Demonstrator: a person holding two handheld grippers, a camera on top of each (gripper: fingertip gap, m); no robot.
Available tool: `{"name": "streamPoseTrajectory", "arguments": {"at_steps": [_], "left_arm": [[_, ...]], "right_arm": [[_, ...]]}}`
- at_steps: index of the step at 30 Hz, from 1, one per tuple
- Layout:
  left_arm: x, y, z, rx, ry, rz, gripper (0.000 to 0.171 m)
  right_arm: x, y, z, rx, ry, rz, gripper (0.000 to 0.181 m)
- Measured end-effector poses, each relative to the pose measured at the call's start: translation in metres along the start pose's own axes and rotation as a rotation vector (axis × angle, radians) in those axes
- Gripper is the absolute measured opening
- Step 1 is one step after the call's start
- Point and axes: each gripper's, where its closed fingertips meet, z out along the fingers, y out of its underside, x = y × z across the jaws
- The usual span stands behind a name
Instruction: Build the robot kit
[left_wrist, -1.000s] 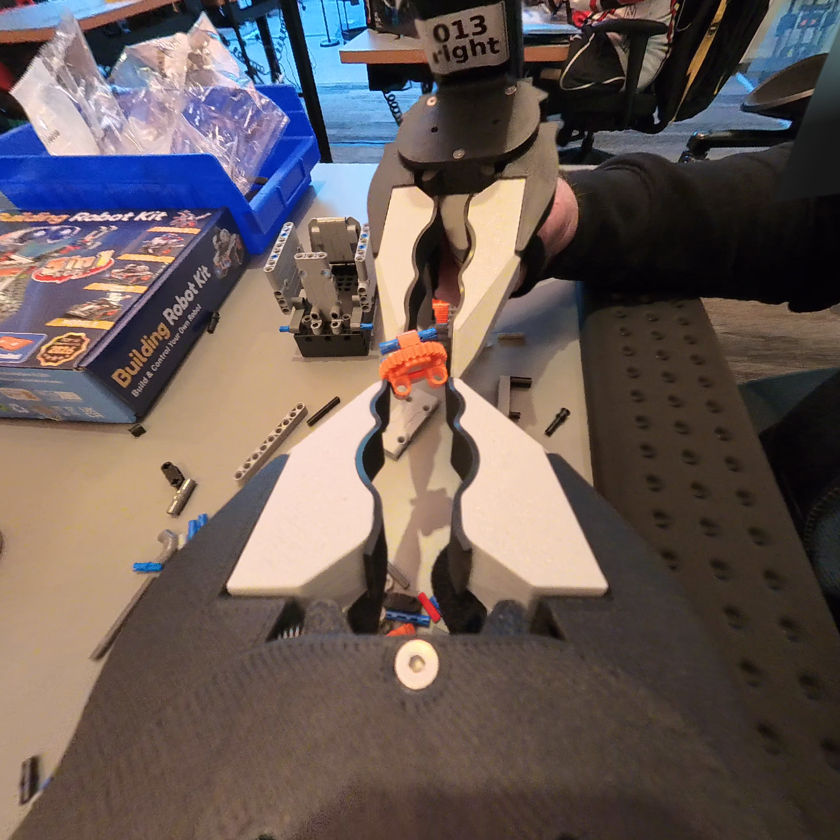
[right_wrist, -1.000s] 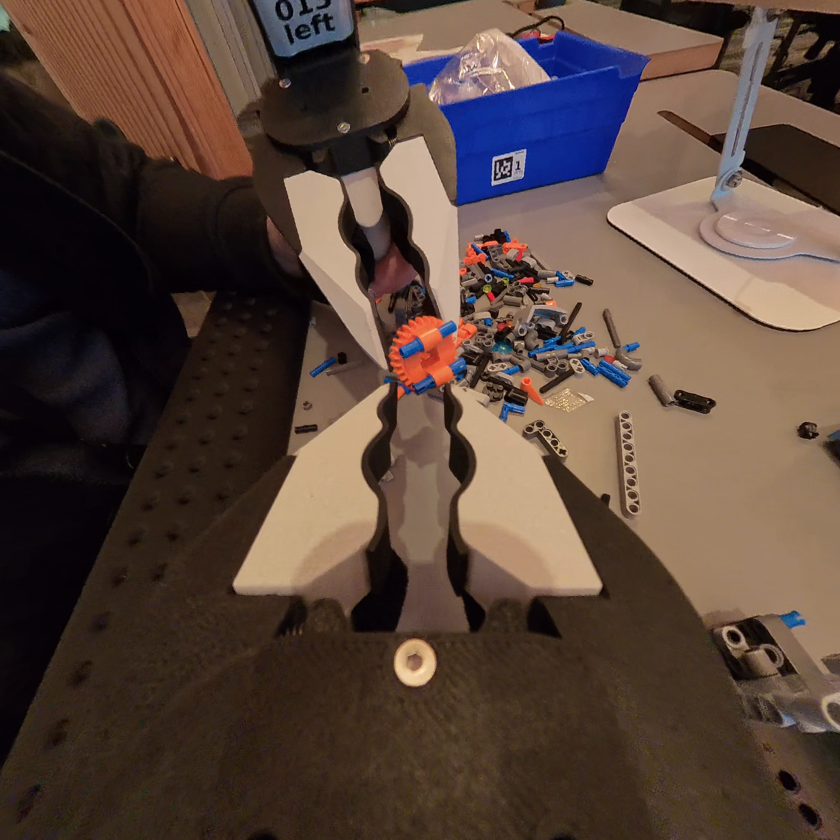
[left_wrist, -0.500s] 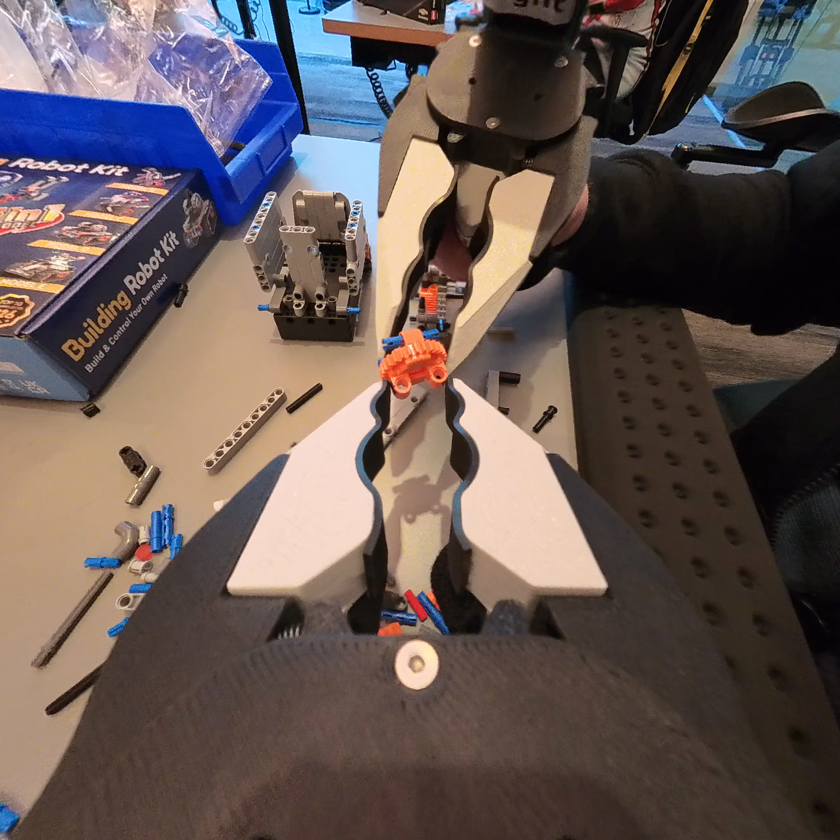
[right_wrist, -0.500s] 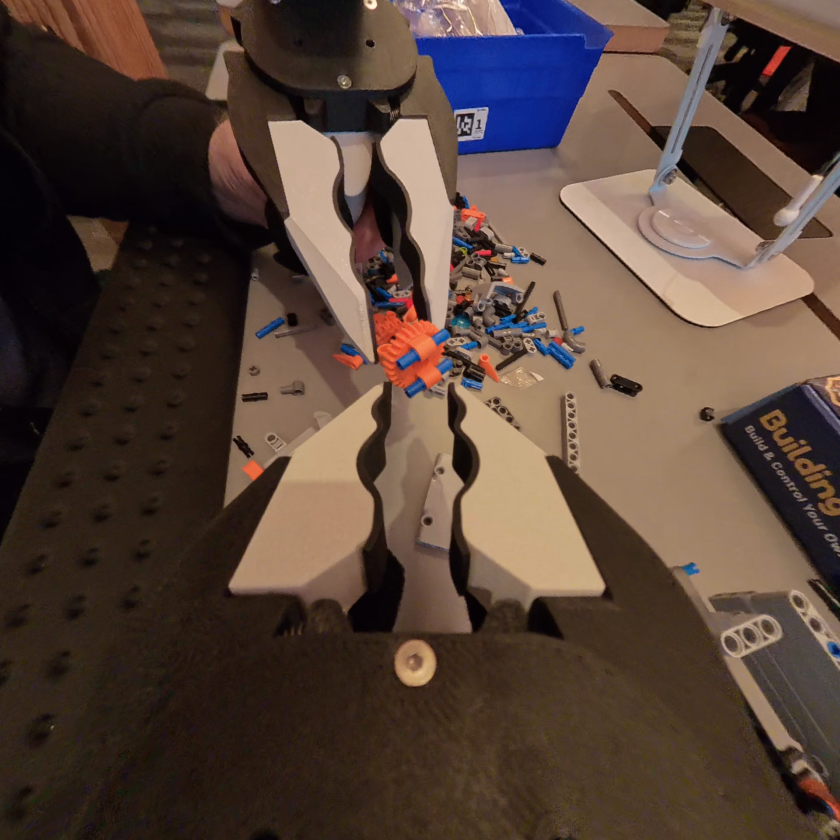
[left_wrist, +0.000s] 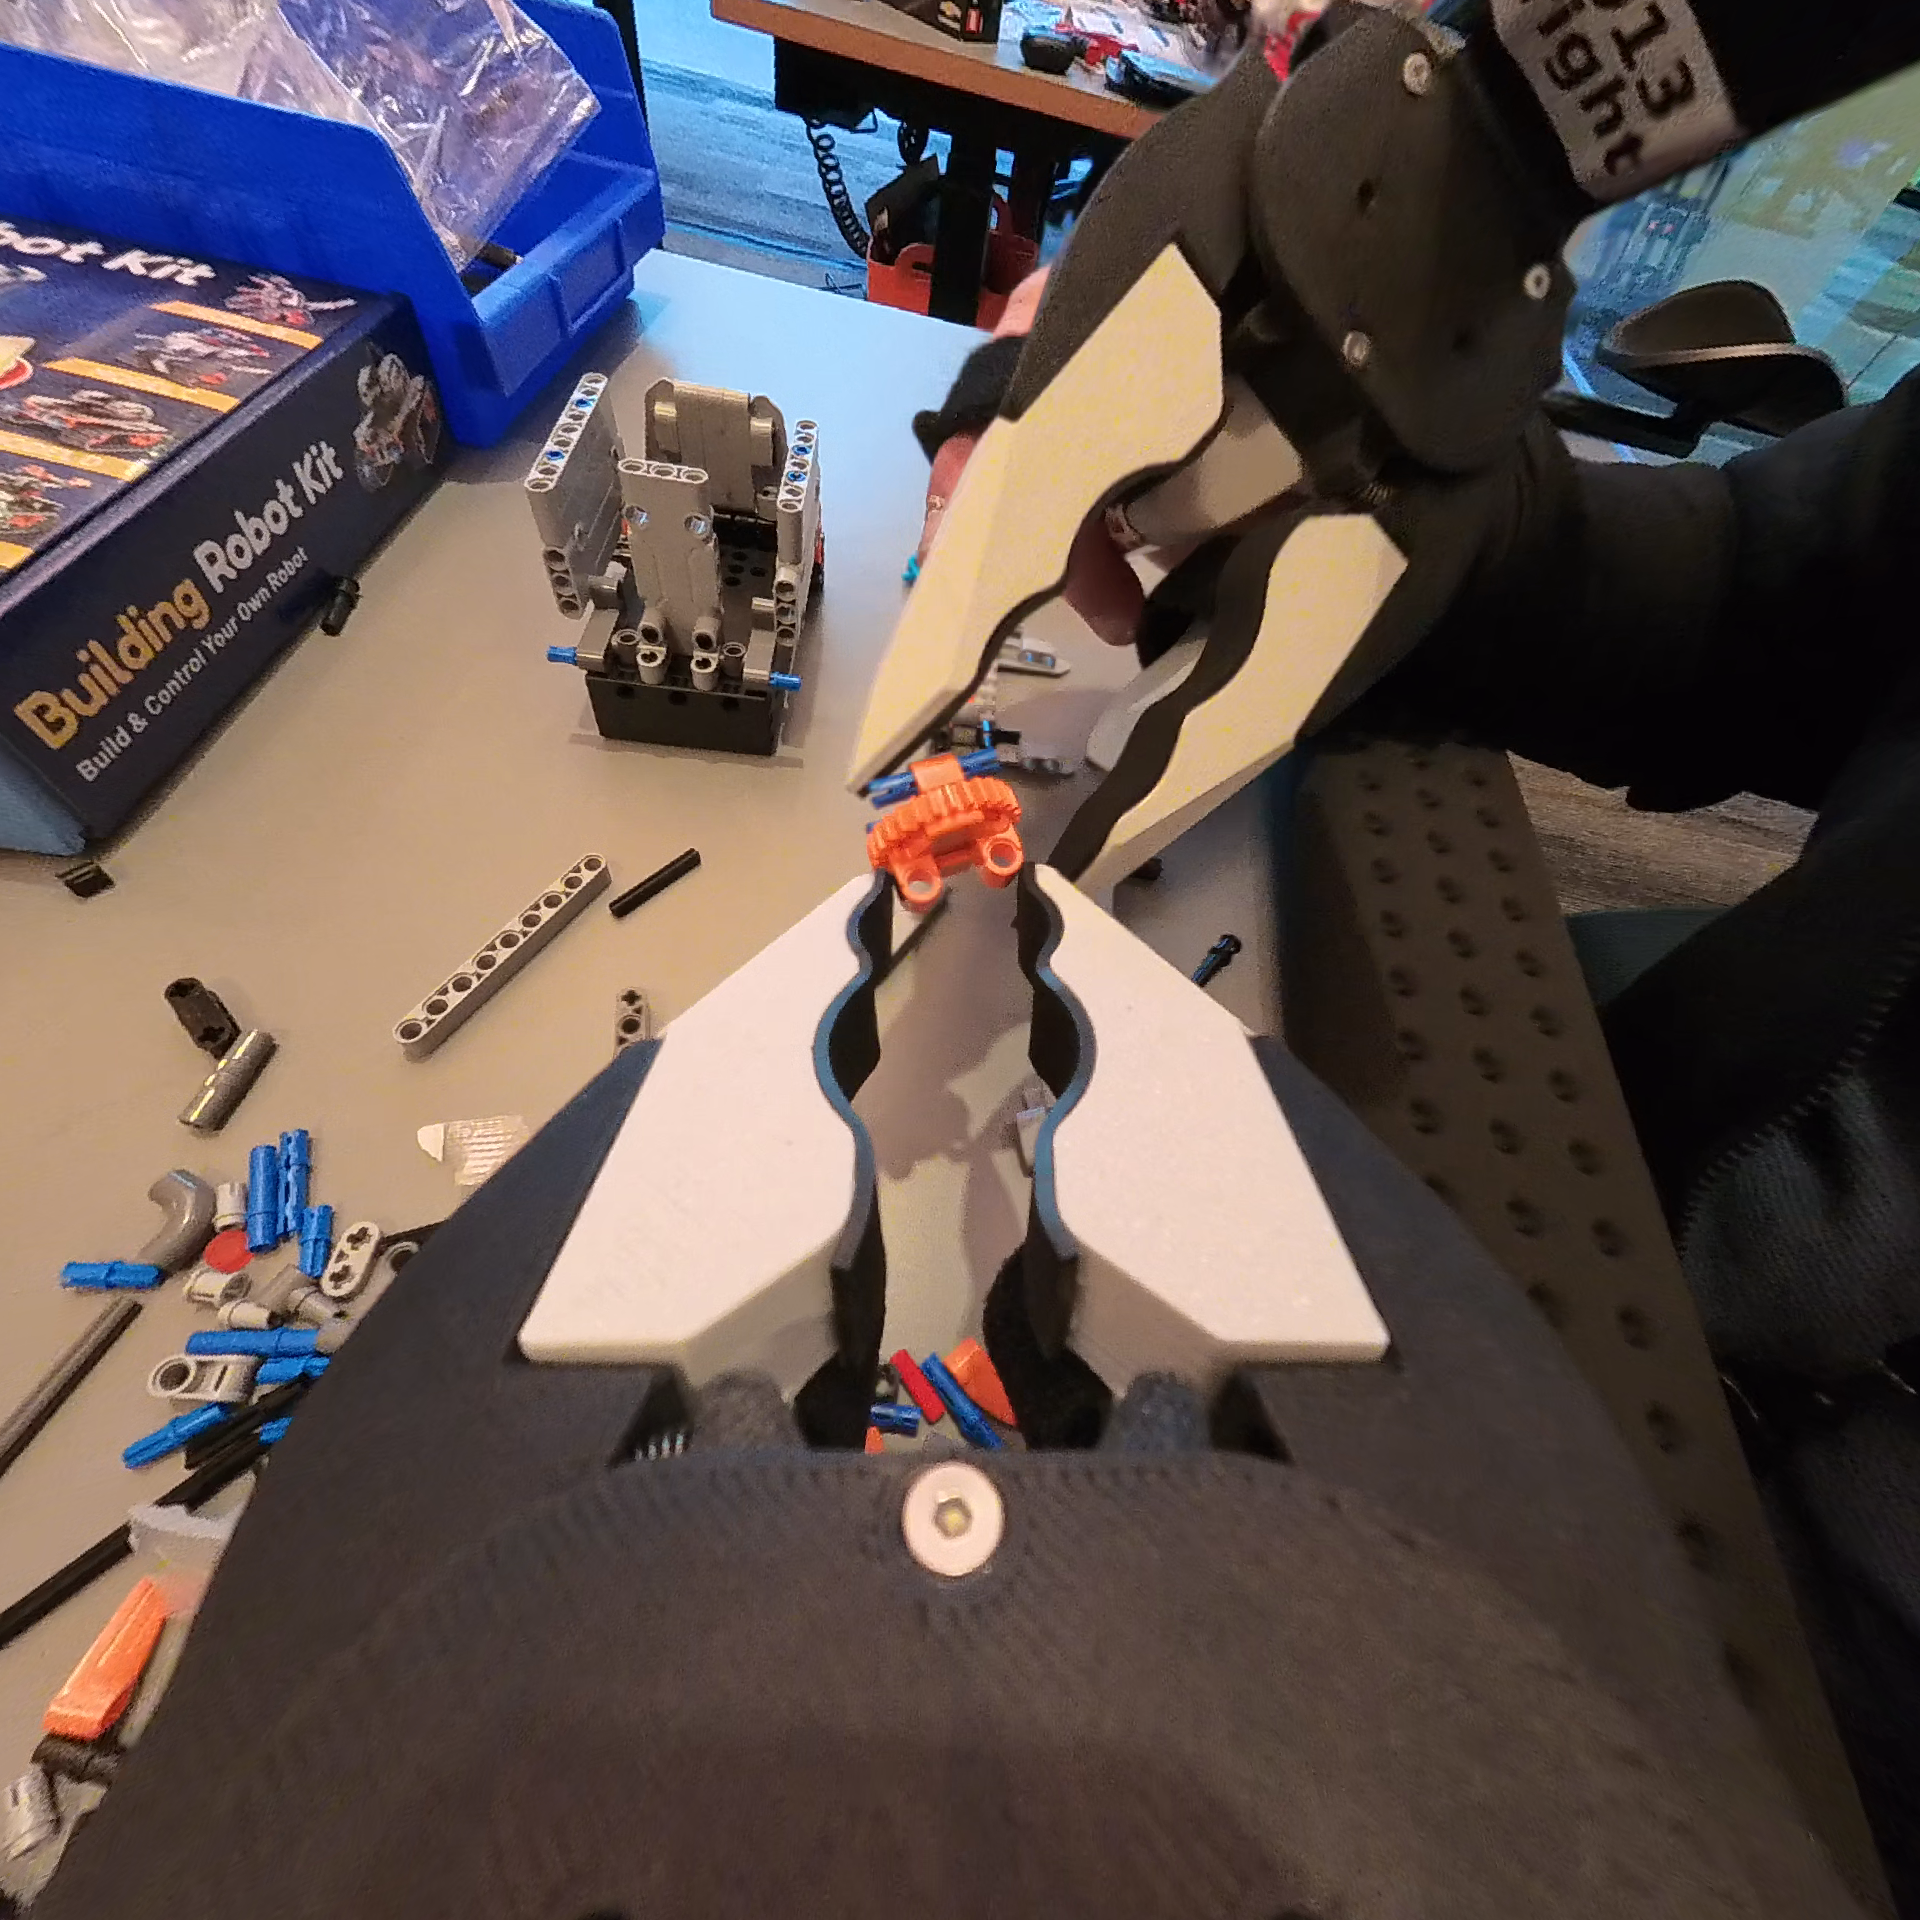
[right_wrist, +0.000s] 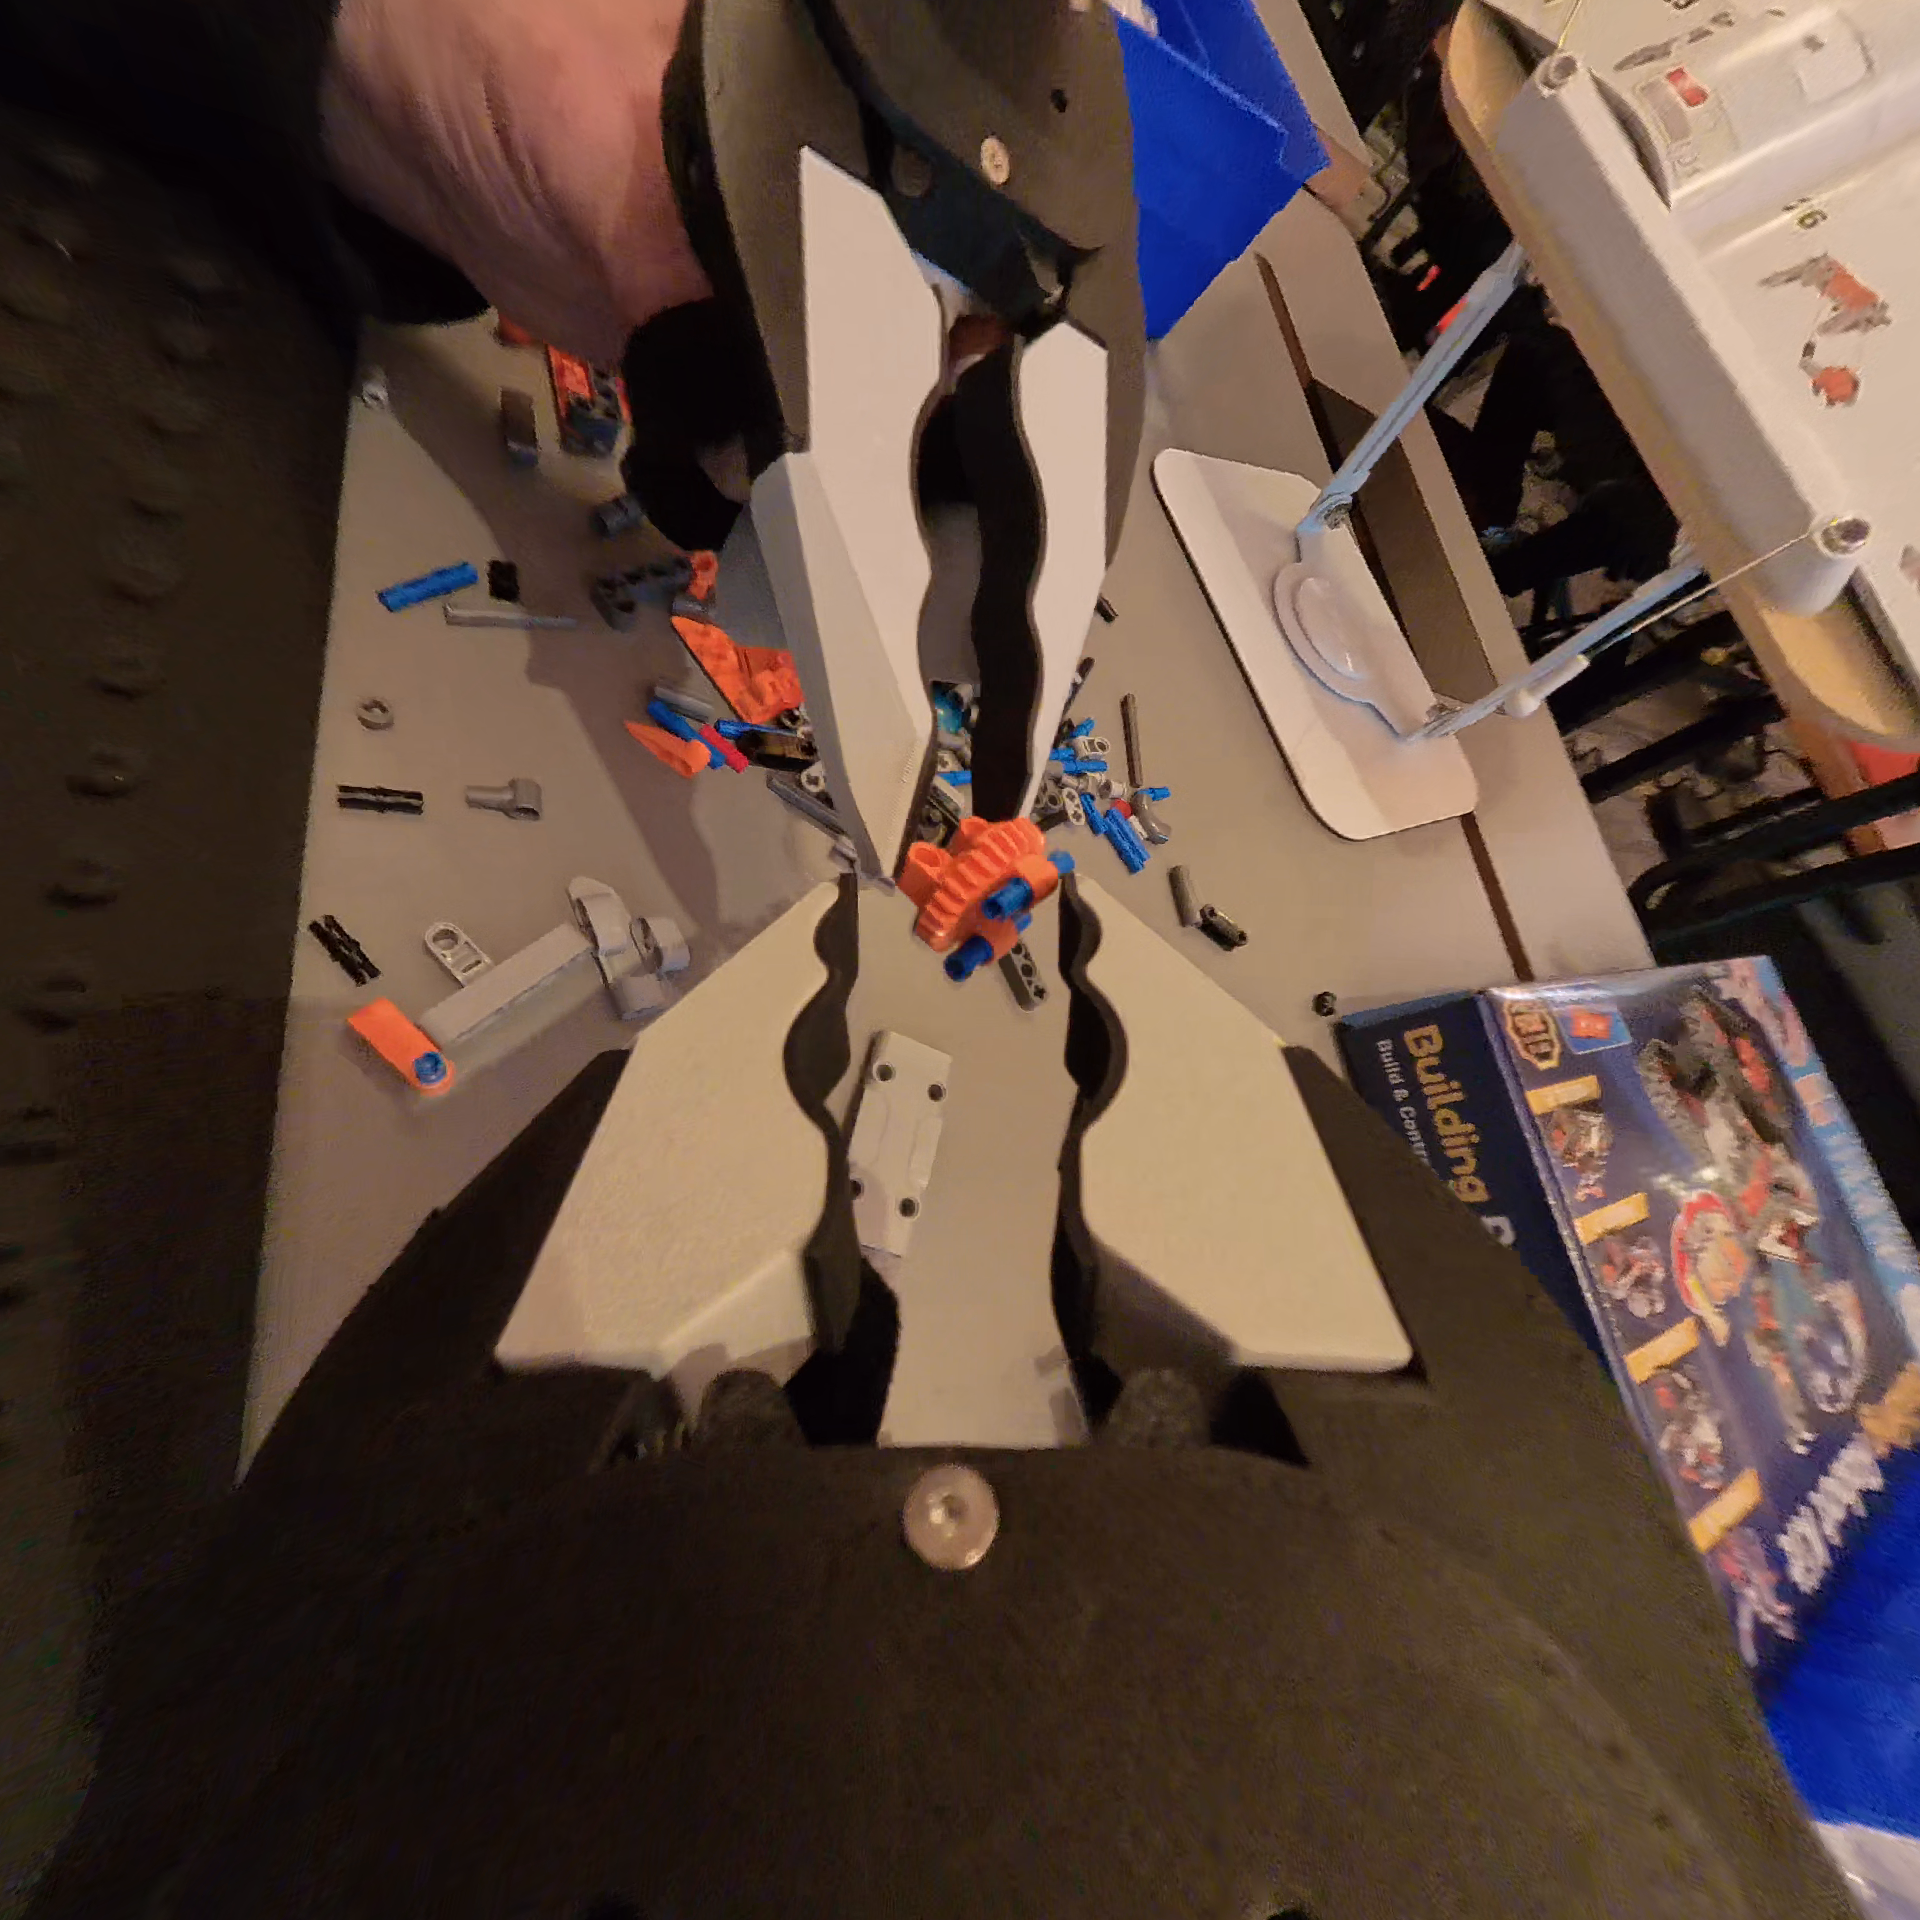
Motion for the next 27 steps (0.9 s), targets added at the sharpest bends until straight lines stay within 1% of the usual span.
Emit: {"name": "streamPoseTrajectory", "arguments": {"at_steps": [3, 8, 11, 14, 17, 27], "left_arm": [[0.001, 0.004, 0.002, -0.023, 0.007, -0.009, 0.021], [0.002, 0.005, 0.001, -0.028, 0.025, -0.045, 0.021], [0.004, 0.008, 0.002, -0.044, 0.053, -0.082, 0.021], [0.003, 0.012, 0.001, -0.069, 0.067, -0.109, 0.021], [0.003, 0.014, -0.002, -0.081, 0.073, -0.129, 0.021], [0.003, 0.017, -0.001, -0.088, 0.089, -0.159, 0.021]], "right_arm": [[-0.002, 0.003, 0.003, -0.039, 0.028, -0.059, 0.035], [-0.002, 0.002, 0.003, -0.053, 0.05, -0.102, 0.034], [-0.006, 0.003, 0.004, -0.076, 0.054, -0.15, 0.036], [-0.006, 0.006, 0.006, -0.103, 0.066, -0.179, 0.034], [-0.004, 0.008, 0.006, -0.107, 0.076, -0.182, 0.025], [-0.007, 0.009, 0.007, -0.108, 0.057, -0.165, 0.024]]}}
